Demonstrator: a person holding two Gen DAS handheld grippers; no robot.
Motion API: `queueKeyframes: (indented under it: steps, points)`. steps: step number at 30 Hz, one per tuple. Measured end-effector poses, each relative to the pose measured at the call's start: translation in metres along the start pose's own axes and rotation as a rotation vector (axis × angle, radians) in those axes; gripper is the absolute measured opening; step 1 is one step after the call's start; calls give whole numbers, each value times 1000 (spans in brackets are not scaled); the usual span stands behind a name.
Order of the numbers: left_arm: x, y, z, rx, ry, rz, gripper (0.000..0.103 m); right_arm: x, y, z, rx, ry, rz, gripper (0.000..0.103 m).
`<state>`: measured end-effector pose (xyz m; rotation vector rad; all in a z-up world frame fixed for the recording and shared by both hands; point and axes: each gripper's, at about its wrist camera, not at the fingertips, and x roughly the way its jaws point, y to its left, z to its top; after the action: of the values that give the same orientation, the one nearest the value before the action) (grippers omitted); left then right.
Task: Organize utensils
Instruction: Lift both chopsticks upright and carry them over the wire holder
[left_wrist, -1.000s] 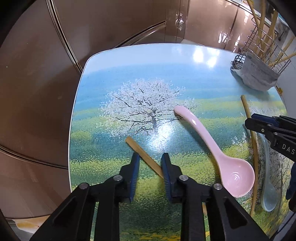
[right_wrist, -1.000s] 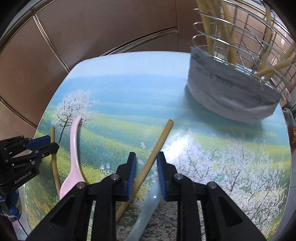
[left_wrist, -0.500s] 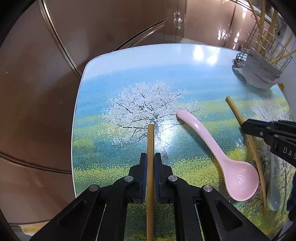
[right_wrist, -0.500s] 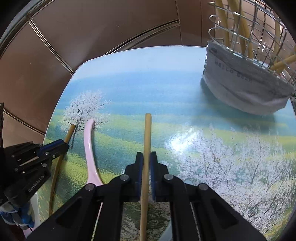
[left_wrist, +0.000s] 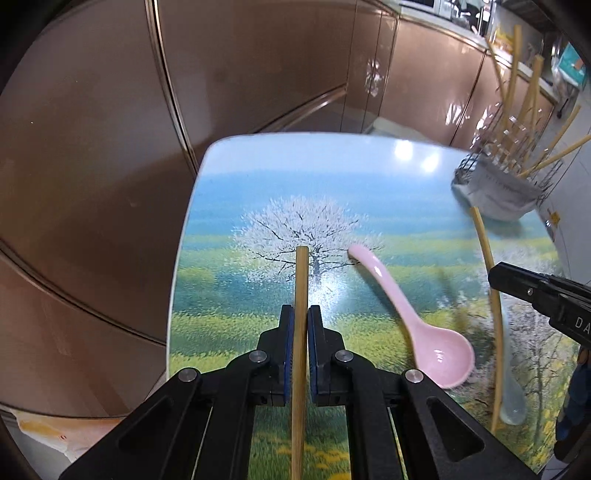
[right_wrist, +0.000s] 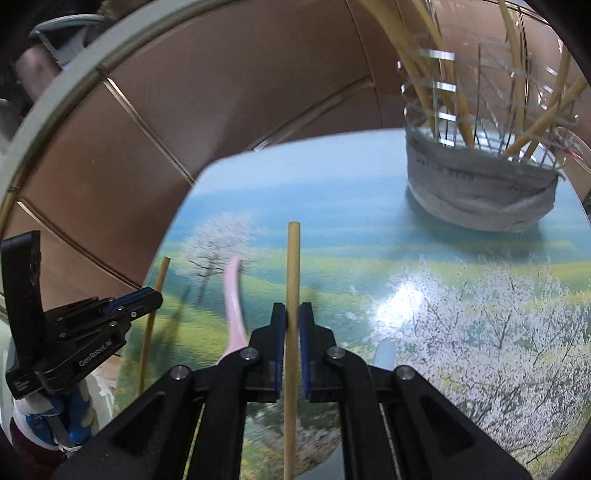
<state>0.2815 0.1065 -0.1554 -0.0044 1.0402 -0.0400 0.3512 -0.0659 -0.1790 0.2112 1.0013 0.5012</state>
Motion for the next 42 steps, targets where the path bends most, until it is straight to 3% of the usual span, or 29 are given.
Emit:
queueKeyframes:
  steps: [14,27,35,42]
  points:
    - [-76,0,-31,-70,-128,-34,7,-90,14,-30,-56,-167,119,6]
    - [-165,-20,-50,-58,-276,-61,7,-200,40,-54,-135,-345,125,6]
    - [-209,-47,-27,-19,-366,-122,7,-263,29,-40,-141,-454,80,6]
    - [-224,-86,23,31,-416,-196,7,-310,-8,-6,-114,-543,4,6]
